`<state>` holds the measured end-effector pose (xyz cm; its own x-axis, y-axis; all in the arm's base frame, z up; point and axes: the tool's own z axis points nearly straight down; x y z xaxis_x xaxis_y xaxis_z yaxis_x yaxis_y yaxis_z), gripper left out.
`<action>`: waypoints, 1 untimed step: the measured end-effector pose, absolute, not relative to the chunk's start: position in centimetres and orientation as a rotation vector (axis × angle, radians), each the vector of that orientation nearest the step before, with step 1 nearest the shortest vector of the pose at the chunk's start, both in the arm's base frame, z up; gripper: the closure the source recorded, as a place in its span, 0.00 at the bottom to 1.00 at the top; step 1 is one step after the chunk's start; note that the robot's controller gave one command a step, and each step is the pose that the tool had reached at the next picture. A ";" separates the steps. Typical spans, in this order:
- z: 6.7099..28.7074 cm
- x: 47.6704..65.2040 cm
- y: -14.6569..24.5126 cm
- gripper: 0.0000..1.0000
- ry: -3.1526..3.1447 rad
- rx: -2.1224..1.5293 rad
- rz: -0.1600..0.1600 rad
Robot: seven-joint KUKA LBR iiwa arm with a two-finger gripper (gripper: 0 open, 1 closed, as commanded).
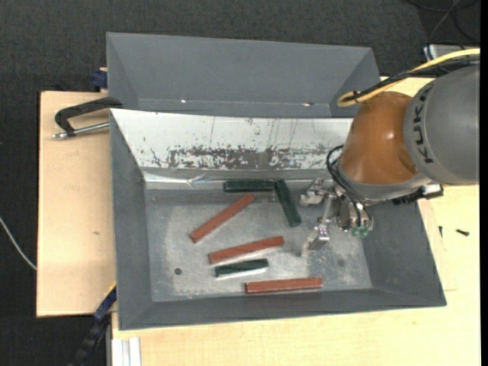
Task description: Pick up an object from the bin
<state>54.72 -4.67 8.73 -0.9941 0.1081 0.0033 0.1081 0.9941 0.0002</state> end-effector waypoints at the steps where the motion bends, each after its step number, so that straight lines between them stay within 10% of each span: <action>1: 8.6 58.3 -2.4 1.00 -3.152 -0.101 0.007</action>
Offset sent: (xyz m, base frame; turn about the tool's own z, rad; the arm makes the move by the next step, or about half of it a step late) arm 0.0000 0.0000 0.0000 0.0000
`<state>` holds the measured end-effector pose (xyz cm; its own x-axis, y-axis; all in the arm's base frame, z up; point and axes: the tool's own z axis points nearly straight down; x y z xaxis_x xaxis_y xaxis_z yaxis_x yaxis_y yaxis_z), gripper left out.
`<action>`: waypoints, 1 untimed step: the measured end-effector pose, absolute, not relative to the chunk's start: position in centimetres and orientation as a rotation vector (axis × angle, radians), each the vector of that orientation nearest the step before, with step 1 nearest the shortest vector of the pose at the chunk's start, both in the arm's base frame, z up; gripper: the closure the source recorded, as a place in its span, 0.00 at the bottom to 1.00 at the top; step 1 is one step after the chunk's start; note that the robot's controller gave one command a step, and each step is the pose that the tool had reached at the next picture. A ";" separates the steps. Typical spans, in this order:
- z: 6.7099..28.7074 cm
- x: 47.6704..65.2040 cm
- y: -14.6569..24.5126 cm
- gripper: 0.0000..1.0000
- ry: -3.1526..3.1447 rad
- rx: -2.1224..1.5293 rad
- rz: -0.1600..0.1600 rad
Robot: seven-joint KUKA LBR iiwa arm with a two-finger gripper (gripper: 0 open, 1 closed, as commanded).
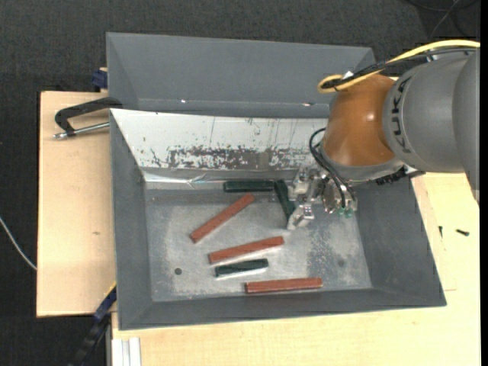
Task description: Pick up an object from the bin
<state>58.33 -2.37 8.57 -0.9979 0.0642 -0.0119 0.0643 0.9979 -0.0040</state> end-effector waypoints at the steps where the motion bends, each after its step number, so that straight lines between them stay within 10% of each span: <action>1: 8.6 58.3 -2.4 1.00 3.128 0.101 -0.007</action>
Offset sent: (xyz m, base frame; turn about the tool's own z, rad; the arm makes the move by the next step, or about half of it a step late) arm -0.0054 0.0142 -0.0157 -0.2019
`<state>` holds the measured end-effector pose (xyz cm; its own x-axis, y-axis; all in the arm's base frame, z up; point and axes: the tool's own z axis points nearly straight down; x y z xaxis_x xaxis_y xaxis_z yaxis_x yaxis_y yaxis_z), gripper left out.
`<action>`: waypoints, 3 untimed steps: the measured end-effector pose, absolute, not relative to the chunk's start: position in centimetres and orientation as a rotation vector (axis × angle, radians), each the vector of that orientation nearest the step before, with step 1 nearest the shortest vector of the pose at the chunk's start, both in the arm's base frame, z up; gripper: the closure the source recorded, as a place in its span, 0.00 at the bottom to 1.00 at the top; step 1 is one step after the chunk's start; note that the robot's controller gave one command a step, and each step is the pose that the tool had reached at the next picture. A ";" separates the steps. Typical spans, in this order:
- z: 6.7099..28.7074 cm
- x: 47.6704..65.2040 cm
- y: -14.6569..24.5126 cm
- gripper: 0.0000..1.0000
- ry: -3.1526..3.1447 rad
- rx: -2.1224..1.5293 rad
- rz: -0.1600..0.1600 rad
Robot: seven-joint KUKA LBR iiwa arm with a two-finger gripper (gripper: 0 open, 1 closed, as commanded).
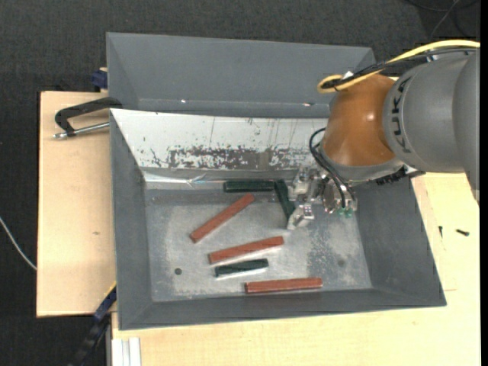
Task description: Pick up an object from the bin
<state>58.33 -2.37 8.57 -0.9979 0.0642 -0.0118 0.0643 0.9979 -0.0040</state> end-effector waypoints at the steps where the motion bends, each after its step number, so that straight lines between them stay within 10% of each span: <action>1: 8.5 58.3 -1.9 1.00 3.135 -0.083 -0.012; 3: 13.0 57.8 -1.6 1.00 3.135 -0.160 0.001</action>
Offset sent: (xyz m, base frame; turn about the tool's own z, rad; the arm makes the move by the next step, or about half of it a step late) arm -0.0029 0.0051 0.0965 -0.1561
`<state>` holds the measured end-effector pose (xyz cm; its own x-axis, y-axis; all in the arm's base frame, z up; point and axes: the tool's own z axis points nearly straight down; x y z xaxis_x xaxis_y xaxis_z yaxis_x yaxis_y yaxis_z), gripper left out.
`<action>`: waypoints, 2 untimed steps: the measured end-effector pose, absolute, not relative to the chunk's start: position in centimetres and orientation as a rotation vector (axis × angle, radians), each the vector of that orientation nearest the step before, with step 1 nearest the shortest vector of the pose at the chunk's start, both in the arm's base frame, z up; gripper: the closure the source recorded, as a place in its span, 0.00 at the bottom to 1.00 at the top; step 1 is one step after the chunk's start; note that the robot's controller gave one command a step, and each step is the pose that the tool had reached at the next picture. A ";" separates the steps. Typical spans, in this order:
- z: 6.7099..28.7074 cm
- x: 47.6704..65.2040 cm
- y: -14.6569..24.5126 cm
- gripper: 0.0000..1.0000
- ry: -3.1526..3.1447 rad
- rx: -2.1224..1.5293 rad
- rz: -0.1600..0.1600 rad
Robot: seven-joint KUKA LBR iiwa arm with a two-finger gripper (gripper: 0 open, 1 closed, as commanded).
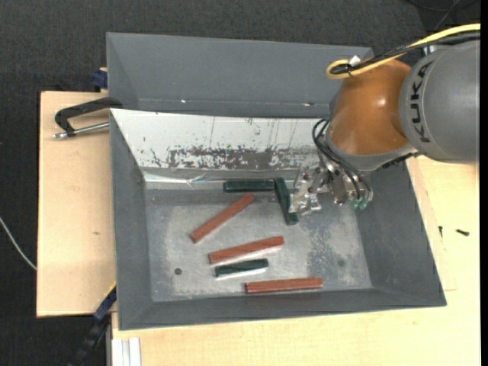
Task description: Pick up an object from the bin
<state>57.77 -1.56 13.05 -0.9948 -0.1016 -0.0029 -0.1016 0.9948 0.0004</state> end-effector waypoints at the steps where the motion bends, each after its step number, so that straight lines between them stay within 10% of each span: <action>1: 15.7 54.4 -1.6 0.00 3.042 -0.779 0.000; 2: 15.7 54.5 -1.6 0.00 3.042 -0.779 0.001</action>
Offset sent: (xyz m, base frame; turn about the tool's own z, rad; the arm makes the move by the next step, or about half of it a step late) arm 0.0000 0.0000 0.0000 0.0000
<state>54.47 -1.63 15.65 -0.8770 -0.4804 -0.0017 -0.4804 0.8770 0.0002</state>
